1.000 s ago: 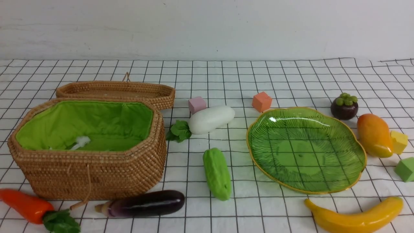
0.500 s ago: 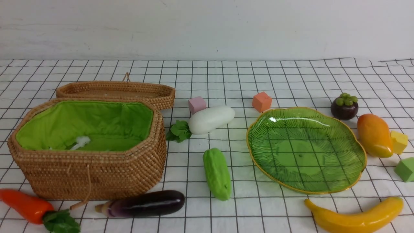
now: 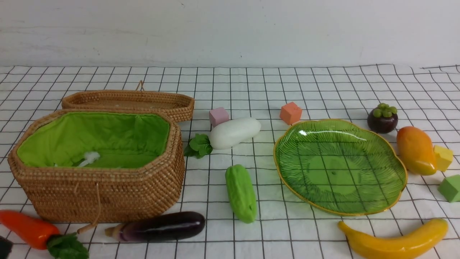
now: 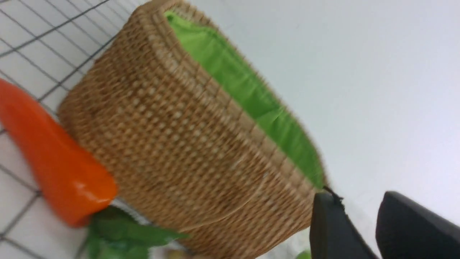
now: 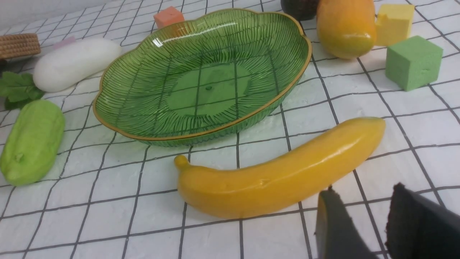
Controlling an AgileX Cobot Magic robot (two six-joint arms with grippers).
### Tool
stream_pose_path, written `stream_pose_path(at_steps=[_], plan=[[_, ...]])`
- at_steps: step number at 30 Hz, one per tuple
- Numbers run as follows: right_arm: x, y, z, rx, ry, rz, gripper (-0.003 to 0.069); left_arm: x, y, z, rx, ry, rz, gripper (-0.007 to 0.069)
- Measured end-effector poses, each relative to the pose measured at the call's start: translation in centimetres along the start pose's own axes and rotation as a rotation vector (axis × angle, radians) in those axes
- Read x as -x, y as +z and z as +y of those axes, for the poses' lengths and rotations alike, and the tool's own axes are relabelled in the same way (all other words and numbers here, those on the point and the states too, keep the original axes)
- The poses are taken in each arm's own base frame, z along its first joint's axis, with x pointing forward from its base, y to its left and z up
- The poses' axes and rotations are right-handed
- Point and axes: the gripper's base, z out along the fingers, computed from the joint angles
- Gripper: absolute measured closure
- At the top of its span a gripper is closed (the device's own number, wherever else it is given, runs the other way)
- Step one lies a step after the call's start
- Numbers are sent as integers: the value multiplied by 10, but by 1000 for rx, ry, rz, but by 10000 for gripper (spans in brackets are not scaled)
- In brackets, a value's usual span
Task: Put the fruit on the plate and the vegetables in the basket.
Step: Use the left arm to grab a carrot and put it into the left basket
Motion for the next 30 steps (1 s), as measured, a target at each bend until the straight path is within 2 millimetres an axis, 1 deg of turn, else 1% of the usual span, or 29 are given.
stream_pose_path(at_steps=[2, 4, 6, 7, 9, 10, 11, 15, 16, 18, 19, 20, 21, 22, 25, 27, 29, 30], plan=[[0, 0, 0, 0, 0, 0, 414, 6, 0, -3, -40, -71, -64, 430], [0, 0, 0, 0, 0, 0, 414, 9, -1, -5, -58, -105, -92, 435], [0, 0, 0, 0, 0, 0, 414, 12, -2, -13, -59, -106, -66, 479], [0, 0, 0, 0, 0, 0, 414, 16, -3, -20, -67, -89, -56, 507], [0, 0, 0, 0, 0, 0, 414, 24, -5, -34, -62, -26, -11, 594], [0, 0, 0, 0, 0, 0, 414, 27, -5, -39, -53, 3, 7, 617], [0, 0, 0, 0, 0, 0, 414, 34, -5, -51, -37, 70, 47, 638], [0, 0, 0, -1, -8, -4, 414, 51, 5, -79, 50, 276, 218, 638], [0, 0, 0, -2, -10, -5, 414, 54, 5, -83, 48, 289, 221, 638], [2, 1, -1, -7, -46, -33, 414, 60, 17, -95, 110, 414, 380, 638], [2, 1, 0, 0, -35, -50, 414, 62, 20, -99, 122, 460, 429, 638], [4, 1, 1, 12, -9, -71, 414, 63, 26, -101, 136, 496, 475, 638], [4, 1, 1, 15, -1, -75, 414, 62, 27, -100, 139, 501, 481, 638], [9, 1, 3, 50, 87, -129, 414, 63, 36, -102, 153, 529, 525, 638], [19, -2, 8, 125, 248, -232, 414, 60, 49, -99, 177, 524, 578, 638], [23, -3, 9, 154, 304, -270, 414, 59, 53, -99, 177, 531, 594, 638], [30, -5, 11, 209, 411, -330, 416, 54, 60, -96, 169, 557, 660, 638], [30, -6, 11, 213, 421, -334, 417, 53, 60, -96, 168, 559, 666, 638]])
